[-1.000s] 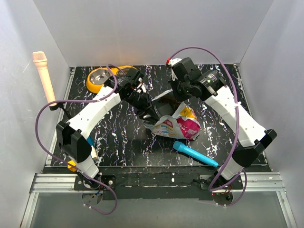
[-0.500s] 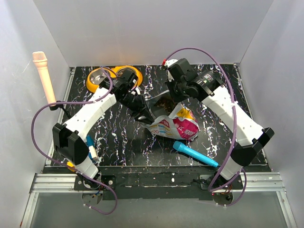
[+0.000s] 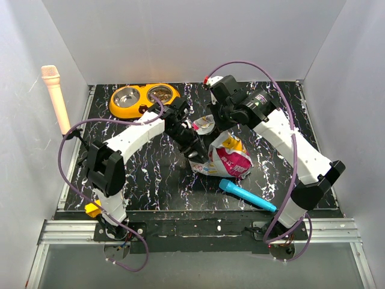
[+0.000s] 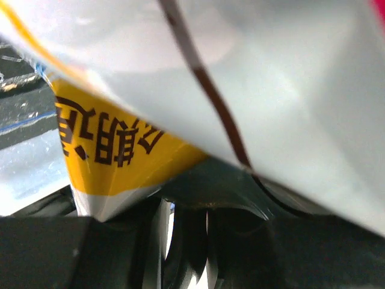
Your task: Serve the pet food
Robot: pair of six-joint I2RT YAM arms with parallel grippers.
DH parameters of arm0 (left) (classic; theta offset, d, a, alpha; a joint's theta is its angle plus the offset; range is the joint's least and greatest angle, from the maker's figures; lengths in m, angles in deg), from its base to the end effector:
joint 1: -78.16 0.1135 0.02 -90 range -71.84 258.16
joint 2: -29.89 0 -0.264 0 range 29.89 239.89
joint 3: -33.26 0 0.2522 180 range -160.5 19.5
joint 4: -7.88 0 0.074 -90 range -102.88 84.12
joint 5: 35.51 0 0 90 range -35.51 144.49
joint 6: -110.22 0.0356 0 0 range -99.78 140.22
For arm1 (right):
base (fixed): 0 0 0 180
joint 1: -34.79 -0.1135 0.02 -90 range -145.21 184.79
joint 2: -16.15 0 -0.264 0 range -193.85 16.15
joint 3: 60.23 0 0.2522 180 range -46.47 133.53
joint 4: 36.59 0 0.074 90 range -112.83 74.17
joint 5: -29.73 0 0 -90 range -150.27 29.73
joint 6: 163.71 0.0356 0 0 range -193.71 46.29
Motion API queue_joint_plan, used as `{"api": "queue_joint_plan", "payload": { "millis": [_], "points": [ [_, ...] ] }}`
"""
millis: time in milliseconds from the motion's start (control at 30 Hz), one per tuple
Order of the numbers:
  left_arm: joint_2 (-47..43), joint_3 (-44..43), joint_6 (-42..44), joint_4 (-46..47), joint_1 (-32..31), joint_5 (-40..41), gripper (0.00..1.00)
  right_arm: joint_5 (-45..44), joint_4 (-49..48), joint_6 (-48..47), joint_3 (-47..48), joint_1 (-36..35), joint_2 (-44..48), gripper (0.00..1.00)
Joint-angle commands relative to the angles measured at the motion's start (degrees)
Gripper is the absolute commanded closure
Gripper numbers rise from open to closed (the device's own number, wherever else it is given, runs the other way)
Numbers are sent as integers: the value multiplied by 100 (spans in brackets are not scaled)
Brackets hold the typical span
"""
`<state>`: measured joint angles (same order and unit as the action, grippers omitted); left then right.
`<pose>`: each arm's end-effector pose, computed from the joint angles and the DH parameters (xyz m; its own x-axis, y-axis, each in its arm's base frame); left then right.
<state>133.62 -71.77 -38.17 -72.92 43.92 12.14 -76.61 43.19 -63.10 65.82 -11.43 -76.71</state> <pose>0.2784 -0.2185 0.2770 -0.8666 -0.1715 0.4686 -0.4211 0.7552 -0.5024 0.2276 0.2231 0.4367 -0.5970 -0.3676 -0.7131 -0.4570 0.8864 -0.0744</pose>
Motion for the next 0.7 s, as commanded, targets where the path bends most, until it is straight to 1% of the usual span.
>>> {"api": "queue_joint_plan", "payload": {
  "millis": [0, 67, 167, 233, 267, 333, 433, 500, 567, 600, 667],
  "points": [
    [579, 539, -463, 1236, -21, 1211, 100, -62, -872, 29, 583, -46, 479, 99],
    [483, 566, -489, 1072, -21, 1431, 100, -71, -854, 20, 592, -45, 505, 99],
    [395, 487, -603, 247, -21, 1466, 100, -27, -801, -41, 697, -37, 488, 99],
    [28, 556, -804, -89, -4, 1396, 100, -62, -766, -85, 785, -37, 444, 99],
    [-227, 644, -979, -72, 40, 1318, 100, -62, -757, -103, 812, -45, 427, 99],
    [-885, 977, -1619, 16, 171, 1098, 100, -1, -740, -112, 838, -37, 383, 99],
    [-1414, 1276, -2384, -265, 286, 1070, 100, 69, -696, -86, 865, -45, 391, 99],
    [-1862, 1680, -3165, -64, 286, 1071, 100, 87, -722, -68, 769, -45, 444, 99],
    [-2214, 2224, -4061, 706, 286, 1001, 100, 104, -783, -77, 628, -45, 523, 99],
    [-2259, 2453, -4440, 1137, 286, 931, 100, 105, -810, -68, 593, -45, 532, 99],
    [-1920, 2456, -4698, 1492, 286, 737, 100, 139, -810, -16, 592, -45, 523, 99]
  ]
}}
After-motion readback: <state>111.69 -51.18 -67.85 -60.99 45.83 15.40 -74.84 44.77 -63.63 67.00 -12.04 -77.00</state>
